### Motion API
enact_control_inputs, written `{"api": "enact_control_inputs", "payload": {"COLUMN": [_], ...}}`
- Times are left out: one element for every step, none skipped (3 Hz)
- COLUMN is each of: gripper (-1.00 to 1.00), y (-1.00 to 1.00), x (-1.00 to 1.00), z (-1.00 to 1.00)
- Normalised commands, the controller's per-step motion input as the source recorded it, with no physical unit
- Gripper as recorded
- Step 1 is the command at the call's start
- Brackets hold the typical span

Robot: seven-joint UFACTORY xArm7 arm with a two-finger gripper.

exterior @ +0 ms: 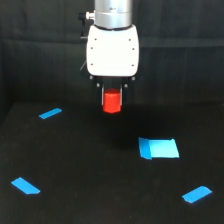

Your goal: Pick up the red object from the table

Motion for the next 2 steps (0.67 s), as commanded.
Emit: {"api": "enact_control_inputs", "payload": {"gripper": [-0.95,-0.89], "y": [-0.02,-0.08], "x": [0.01,0.07], "z": [0.14,0.19]}}
